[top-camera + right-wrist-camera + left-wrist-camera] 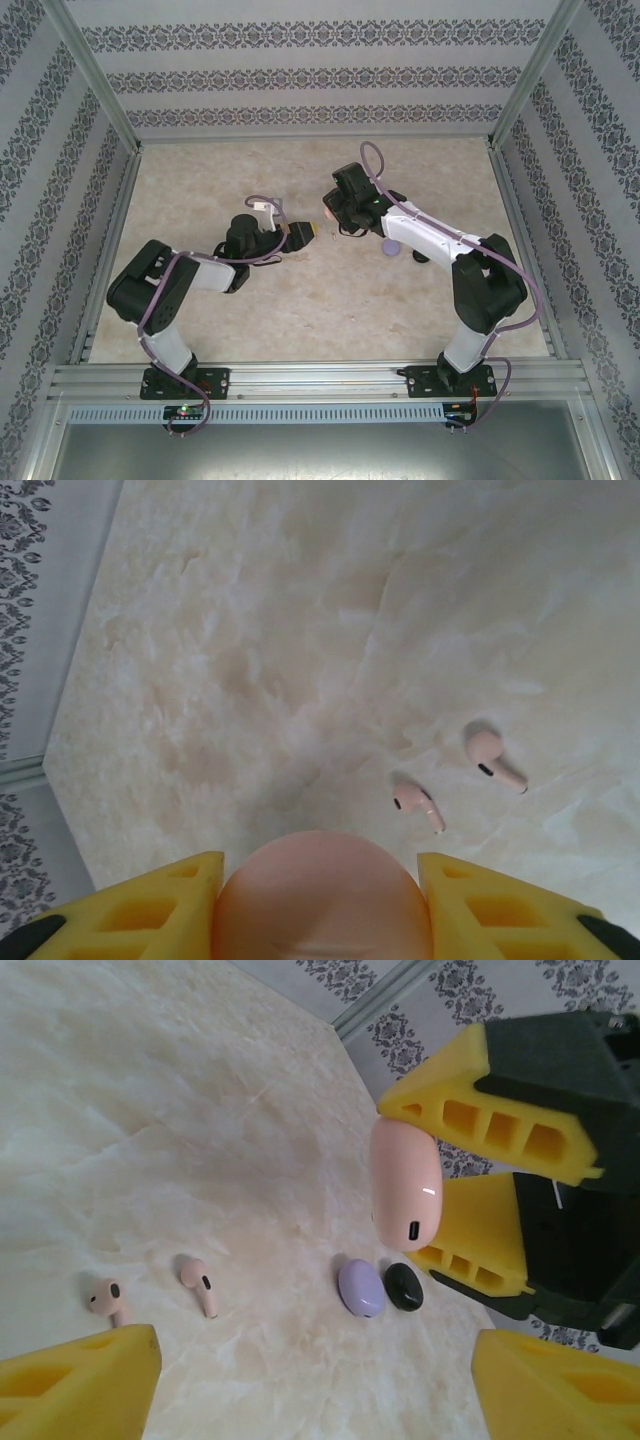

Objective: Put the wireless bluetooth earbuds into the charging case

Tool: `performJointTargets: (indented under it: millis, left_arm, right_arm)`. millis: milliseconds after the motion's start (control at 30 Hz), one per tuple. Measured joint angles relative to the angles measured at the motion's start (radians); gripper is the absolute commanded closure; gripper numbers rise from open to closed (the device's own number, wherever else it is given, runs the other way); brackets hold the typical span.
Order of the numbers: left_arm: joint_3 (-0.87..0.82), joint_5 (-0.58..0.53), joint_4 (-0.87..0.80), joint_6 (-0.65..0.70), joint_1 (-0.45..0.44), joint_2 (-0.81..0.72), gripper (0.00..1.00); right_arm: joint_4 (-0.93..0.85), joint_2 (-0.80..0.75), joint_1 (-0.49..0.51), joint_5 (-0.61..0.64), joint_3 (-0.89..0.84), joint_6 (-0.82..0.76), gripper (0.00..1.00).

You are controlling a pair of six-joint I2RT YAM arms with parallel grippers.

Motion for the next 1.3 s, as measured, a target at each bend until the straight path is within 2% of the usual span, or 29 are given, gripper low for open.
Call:
performJointTargets:
  millis: [333, 767, 1200, 1300]
  left_arm:
    - [0.061, -0.002, 0.093, -0.030, -0.029, 0.058, 0.38]
    - [0.099, -0.003, 0.111, -0.044, -0.038, 0.096, 0.57]
    - [0.119, -0.002, 0.117, -0.061, -0.038, 0.107, 0.88]
    - [0.120, -0.002, 0.116, -0.060, -0.038, 0.107, 0.93]
  right_arm:
    - [0.020, 0.000, 0.037, -0.007, 0.000, 0.029, 0.64]
    - [0.027, 0.000, 0.050, -0.007, 0.000, 0.032, 0.65]
    - [0.040, 0.000, 0.050, -0.005, -0.003, 0.032, 0.65]
    - [0.046, 0.000, 0.050, -0.005, -0.006, 0.034, 0.61]
